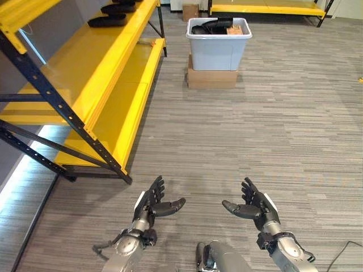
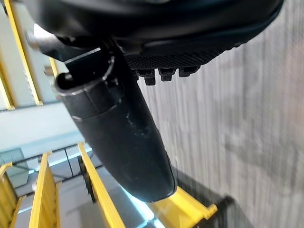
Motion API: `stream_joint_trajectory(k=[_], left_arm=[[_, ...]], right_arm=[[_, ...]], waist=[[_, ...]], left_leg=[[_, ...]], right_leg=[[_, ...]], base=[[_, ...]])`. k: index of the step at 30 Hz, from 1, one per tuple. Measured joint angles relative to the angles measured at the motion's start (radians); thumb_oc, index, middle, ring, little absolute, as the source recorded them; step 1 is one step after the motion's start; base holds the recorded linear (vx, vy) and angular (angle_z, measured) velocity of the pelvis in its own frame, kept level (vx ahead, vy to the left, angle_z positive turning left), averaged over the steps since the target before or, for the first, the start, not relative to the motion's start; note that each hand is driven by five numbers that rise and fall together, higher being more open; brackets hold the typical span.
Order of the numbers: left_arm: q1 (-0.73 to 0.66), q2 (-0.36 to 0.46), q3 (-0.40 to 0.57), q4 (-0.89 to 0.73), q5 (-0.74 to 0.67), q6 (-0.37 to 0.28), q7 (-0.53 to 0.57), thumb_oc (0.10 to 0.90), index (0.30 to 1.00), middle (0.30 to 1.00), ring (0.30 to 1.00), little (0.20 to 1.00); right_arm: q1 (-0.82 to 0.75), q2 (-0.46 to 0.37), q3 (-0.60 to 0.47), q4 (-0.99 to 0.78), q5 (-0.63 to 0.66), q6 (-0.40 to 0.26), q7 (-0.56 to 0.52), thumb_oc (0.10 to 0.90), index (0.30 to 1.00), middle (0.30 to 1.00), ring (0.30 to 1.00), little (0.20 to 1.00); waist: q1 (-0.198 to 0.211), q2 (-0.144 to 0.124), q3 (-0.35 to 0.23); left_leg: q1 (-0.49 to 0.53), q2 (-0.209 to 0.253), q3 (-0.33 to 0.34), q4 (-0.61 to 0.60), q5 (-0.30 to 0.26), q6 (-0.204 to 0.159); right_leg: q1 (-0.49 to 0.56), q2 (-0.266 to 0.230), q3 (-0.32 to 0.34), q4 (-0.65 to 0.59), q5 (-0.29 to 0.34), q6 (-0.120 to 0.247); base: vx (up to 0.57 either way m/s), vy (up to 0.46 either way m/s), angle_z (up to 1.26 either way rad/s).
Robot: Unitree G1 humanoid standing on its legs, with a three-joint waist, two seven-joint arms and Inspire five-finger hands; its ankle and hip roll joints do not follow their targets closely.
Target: Move parts from the plastic box to the shelf.
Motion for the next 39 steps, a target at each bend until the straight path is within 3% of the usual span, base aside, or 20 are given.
stream_joint_trajectory(k=[2,7,9,10,11,12,13,14,15,16,19,22,23,26,28,31,32,34,36,39], left_arm=[[0.001,0.0,-0.001,-0.005,-0.025,-0.016,-0.008,0.9,1.0,1.0,1.0,1.0],[0.089,0.003,0.01,-0.007,-0.023,-0.018,-0.008,0.9,1.0,1.0,1.0,1.0],[0.097,0.004,0.031,-0.004,-0.023,-0.016,-0.007,0.9,1.0,1.0,1.0,1.0],[0.102,-0.006,0.04,-0.006,-0.023,-0.018,-0.007,0.9,1.0,1.0,1.0,1.0],[0.135,-0.007,0.04,-0.02,-0.023,-0.021,-0.007,0.9,1.0,1.0,1.0,1.0],[0.136,-0.003,0.042,-0.023,-0.023,-0.02,-0.007,0.9,1.0,1.0,1.0,1.0],[0.128,-0.005,0.052,-0.021,-0.024,-0.015,-0.004,0.9,1.0,1.0,1.0,1.0],[0.106,-0.017,0.053,-0.021,-0.024,-0.013,-0.005,0.9,1.0,1.0,1.0,1.0],[0.068,-0.032,0.053,-0.036,-0.024,-0.013,-0.012,0.9,1.0,1.0,1.0,1.0],[0.037,-0.034,0.05,-0.053,-0.024,-0.019,-0.017,0.9,1.0,1.0,1.0,1.0],[0.012,-0.033,0.046,-0.035,-0.023,-0.01,-0.024,0.9,1.0,1.0,1.0,1.0],[0.0,-0.011,0.035,-0.031,-0.023,-0.012,-0.02,0.9,1.0,1.0,1.0,1.0],[-0.01,0.004,0.019,-0.03,-0.023,-0.009,-0.02,0.9,1.0,1.0,1.0,1.0],[-0.001,0.006,0.023,-0.024,-0.023,-0.015,-0.018,0.9,1.0,1.0,1.0,1.0],[0.022,0.018,0.021,-0.006,-0.023,-0.014,-0.012,0.9,1.0,1.0,1.0,1.0],[0.057,0.036,0.025,0.006,-0.024,-0.012,-0.014,0.9,1.0,1.0,1.0,1.0],[0.085,0.037,0.018,0.03,-0.024,-0.008,-0.015,0.9,1.0,1.0,1.0,1.0],[0.112,0.007,0.018,0.043,-0.023,-0.008,-0.021,0.9,1.0,1.0,1.0,1.0],[0.101,-0.003,0.014,0.044,-0.023,-0.008,-0.025,0.9,1.0,1.0,1.0,1.0],[0.053,0.018,0.015,0.024,-0.026,-0.009,-0.029,0.9,1.0,1.0,1.0,1.0]], right_arm=[[-0.012,0.0,-0.01,0.006,-0.001,-0.002,-0.009,0.9,1.0,1.0,1.0,1.0],[-0.027,-0.019,0.033,0.009,-0.006,-0.001,-0.007,0.9,1.0,1.0,1.0,1.0],[-0.025,-0.004,0.049,0.007,-0.021,-0.001,0.001,0.9,1.0,1.0,1.0,1.0],[-0.02,0.009,0.04,0.01,-0.022,-0.001,0.01,0.9,1.0,1.0,1.0,1.0],[-0.012,0.008,0.039,-0.003,-0.022,-0.003,0.022,0.9,1.0,1.0,1.0,1.0],[-0.016,0.015,0.043,-0.005,-0.021,-0.008,0.024,0.9,1.0,1.0,1.0,1.0],[-0.022,0.013,0.038,-0.004,-0.021,-0.008,0.03,0.9,1.0,1.0,1.0,1.0],[-0.032,0.007,0.024,-0.011,-0.021,-0.01,0.032,0.9,1.0,1.0,1.0,1.0],[-0.02,-0.006,0.006,-0.009,-0.021,0.002,0.023,0.9,1.0,1.0,1.0,1.0],[0.004,-0.006,0.01,-0.008,-0.021,0.016,0.025,0.9,1.0,1.0,1.0,1.0],[0.049,0.022,0.016,-0.022,-0.021,0.019,0.04,0.9,1.0,1.0,1.0,1.0],[0.061,0.025,0.023,-0.075,-0.021,0.011,0.054,0.9,1.0,1.0,1.0,1.0],[0.047,0.026,0.022,-0.076,-0.021,0.007,0.057,0.9,1.0,1.0,1.0,1.0],[0.068,0.038,0.043,-0.07,-0.019,0.007,0.057,0.9,1.0,1.0,1.0,1.0],[0.078,0.045,0.072,-0.067,-0.008,0.007,0.066,0.9,1.0,1.0,1.0,1.0],[0.101,0.058,0.071,-0.046,0.003,0.005,0.072,0.9,1.0,1.0,1.0,1.0],[0.103,0.055,0.057,-0.034,0.009,0.005,0.068,0.9,1.0,1.0,1.0,1.0],[0.122,0.03,0.045,-0.028,0.011,0.001,0.066,0.9,1.0,1.0,1.0,1.0],[0.118,0.027,0.039,-0.009,0.013,0.002,0.06,0.9,1.0,1.0,1.0,1.0],[0.039,0.02,0.038,-0.014,0.027,-0.01,0.065,0.9,1.0,1.0,1.0,1.0]], waist=[[0.042,-0.006,0.036],[0.076,0.062,0.07],[0.108,0.024,0.068],[0.122,0.02,0.067],[0.12,0.07,0.047],[0.117,0.059,0.043],[0.114,0.041,0.036],[0.09,0.036,0.035],[0.072,0.024,0.036],[0.078,0.015,0.028],[0.085,-0.023,0.016],[0.048,0.006,0.026],[0.032,0.04,0.05],[0.033,0.056,0.068],[0.002,0.058,0.067],[-0.012,-0.009,0.068],[-0.014,-0.01,0.065],[-0.026,0.03,0.025],[-0.022,0.032,0.02],[-0.013,0.013,0.019]], left_leg=[[-0.136,-0.048,0.009,-0.209,0.01,-0.014],[-0.217,-0.053,-0.048,-0.769,0.149,-0.046],[-0.115,-0.119,-0.061,-0.834,0.176,-0.024],[-0.062,-0.112,-0.012,-0.813,0.195,0.038],[0.031,-0.057,-0.012,-0.866,0.246,0.16],[0.042,-0.058,-0.011,-0.887,0.395,0.169],[0.039,-0.082,-0.005,-0.882,0.42,0.149],[0.032,-0.106,0.012,-0.87,0.412,0.136],[-0.018,-0.146,0.065,-0.759,0.352,0.14],[-0.009,-0.148,0.122,-0.664,0.227,0.149],[0.066,-0.194,0.095,-0.658,0.197,0.119],[0.141,-0.235,0.041,-0.661,0.119,0.195],[0.187,-0.229,0.019,-0.665,0.115,0.167],[0.268,-0.234,-0.02,-0.621,0.007,0.175],[0.321,-0.225,-0.088,-0.623,-0.03,0.138],[0.422,-0.236,-0.098,-0.651,-0.064,0.102],[0.499,-0.234,-0.092,-0.669,-0.08,0.074],[0.564,-0.199,-0.13,-0.674,-0.144,0.021],[0.565,-0.191,-0.129,-0.6,-0.132,-0.004],[0.474,-0.083,-0.125,-0.548,-0.185,-0.027]], right_leg=[[0.07,0.025,0.054,-0.044,-0.003,0.007],[0.307,0.125,0.104,-0.2,-0.026,0.045],[0.464,0.146,0.184,-0.325,-0.032,0.059],[0.48,0.158,0.206,-0.299,-0.039,0.072],[0.443,0.205,0.168,-0.169,-0.07,0.106],[0.406,0.178,0.156,-0.071,-0.143,0.126],[0.37,0.107,0.159,-0.023,-0.201,0.146],[0.364,0.056,0.162,-0.036,-0.245,0.203],[0.439,0.027,0.133,-0.163,-0.253,0.16],[0.496,0.015,0.115,-0.173,-0.243,0.173],[0.379,-0.062,0.072,0.205,-0.184,0.209],[0.149,-0.129,0.087,0.586,0.004,0.213],[0.037,-0.132,0.105,0.642,-0.008,0.213],[-0.18,-0.161,0.102,0.517,-0.019,0.212],[-0.236,-0.118,0.115,0.19,0.006,0.241],[-0.252,-0.11,0.137,-0.11,0.111,0.215],[-0.171,-0.08,0.151,-0.262,0.183,0.166],[-0.114,-0.039,0.183,-0.297,0.281,0.184],[-0.099,-0.04,0.164,-0.24,0.359,0.123],[-0.075,-0.01,0.152,-0.142,0.251,0.071]], base=[[0.21,-0.029,-0.74],[0.42,0.036,-0.75],[0.56,0.178,-0.8],[0.17,0.053,-0.74],[0.28,0.101,-0.94],[0.32,0.123,-0.89],[0.39,0.143,-0.45],[0.59,0.228,-0.05],[0.73,0.317,0.27],[0.58,0.273,0.37],[0.27,0.228,0.17],[0.27,0.191,0.19],[0.35,0.081,0.68],[0.46,-0.026,0.31],[0.4,-0.095,0.72],[0.47,-0.135,0.75],[0.55,-0.254,0.53],[0.45,-0.255,0.53],[0.15,-0.096,0.48],[0.4,-0.255,0.43]])
